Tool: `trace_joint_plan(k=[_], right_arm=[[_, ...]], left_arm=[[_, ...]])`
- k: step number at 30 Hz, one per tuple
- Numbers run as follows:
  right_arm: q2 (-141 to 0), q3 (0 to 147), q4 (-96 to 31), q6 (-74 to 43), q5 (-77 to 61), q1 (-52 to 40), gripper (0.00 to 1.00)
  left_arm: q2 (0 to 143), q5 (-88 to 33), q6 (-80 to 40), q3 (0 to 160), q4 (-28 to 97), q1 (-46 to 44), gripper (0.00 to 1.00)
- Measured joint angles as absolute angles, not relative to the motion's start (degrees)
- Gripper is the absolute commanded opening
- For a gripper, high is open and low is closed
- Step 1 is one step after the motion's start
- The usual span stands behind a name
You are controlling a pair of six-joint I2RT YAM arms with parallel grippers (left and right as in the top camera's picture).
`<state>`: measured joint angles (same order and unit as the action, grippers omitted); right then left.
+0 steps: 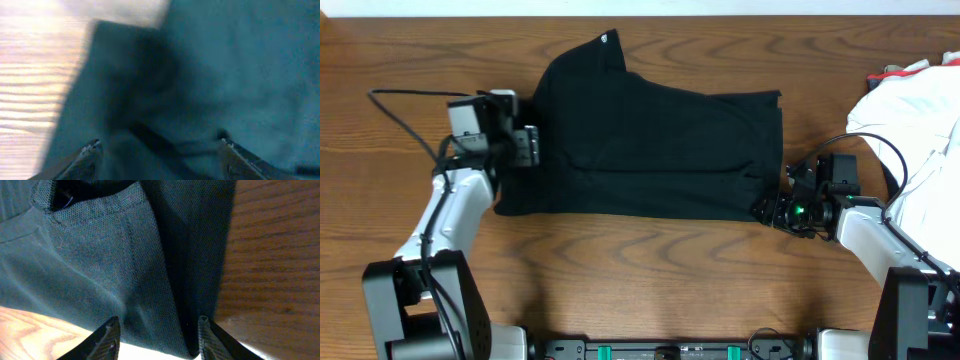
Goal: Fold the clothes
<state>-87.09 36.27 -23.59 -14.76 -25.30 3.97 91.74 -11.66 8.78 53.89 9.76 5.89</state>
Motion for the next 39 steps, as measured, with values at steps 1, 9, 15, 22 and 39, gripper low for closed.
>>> trace_joint_plan(k=[1,9,15,22,39], right_arm=[[-87.09,36.27,-23.59,-14.76,-25.32,3.97,0.5],[-87.09,36.27,-23.59,-14.76,-25.34,3.97,0.5],[-87.09,36.27,-23.68,-14.76,-25.34,3.97,0.5],[-87.09,36.27,-23.68,-14.76,-25.45,3.97,0.51],[-87.09,36.27,-23.59,-14.76,-25.65,3.97,0.53]], left_arm=[[91.85,-11.92,8.67,53.91,11.07,4.51,0.67],[97.23,-13.17,8.6,53.93,13.06,-1.26,0.56],[101.23,-12.95,8.6,53.93,13.02,-1.21,0.55],[101.41,-13.08,8.34,53.93,11.88,-1.23,0.5],[100.97,-16.43,7.05,53.93,11.18,-1.37,0.06]])
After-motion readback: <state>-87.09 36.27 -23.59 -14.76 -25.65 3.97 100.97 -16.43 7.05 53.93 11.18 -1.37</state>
